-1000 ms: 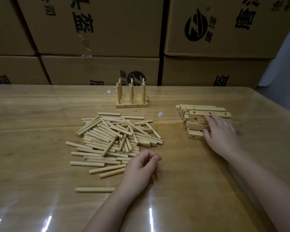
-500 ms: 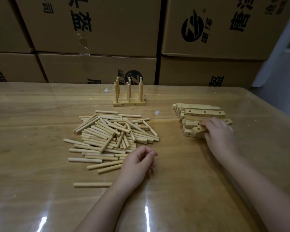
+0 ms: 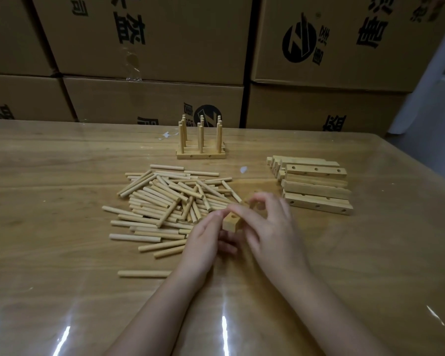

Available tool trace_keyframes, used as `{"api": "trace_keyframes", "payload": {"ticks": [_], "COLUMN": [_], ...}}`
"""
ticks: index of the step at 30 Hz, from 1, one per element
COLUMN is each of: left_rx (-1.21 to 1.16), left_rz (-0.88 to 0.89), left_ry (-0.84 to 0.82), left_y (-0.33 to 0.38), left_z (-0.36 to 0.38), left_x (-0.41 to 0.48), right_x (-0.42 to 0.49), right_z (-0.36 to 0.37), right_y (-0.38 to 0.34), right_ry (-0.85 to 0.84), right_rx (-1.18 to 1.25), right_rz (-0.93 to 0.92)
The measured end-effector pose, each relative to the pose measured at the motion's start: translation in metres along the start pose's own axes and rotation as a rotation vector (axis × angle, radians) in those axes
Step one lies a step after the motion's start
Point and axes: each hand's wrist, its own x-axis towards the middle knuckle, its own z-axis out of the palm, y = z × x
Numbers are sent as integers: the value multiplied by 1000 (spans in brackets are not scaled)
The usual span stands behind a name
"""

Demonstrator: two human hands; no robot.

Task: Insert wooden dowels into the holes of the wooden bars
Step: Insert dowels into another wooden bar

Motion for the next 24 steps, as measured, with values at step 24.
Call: {"api": "trace_keyframes", "payload": {"ticks": [24], "left_rx": [-422], "left_rz": [-57], "left_ry": [-24], "left_y": [-2], "left_z": [-19], "left_x": [11], "right_x": [-11], "right_z": [29], "right_y": [-1], "right_ry": [6], "right_rx": [486], "right_rz": [102]}}
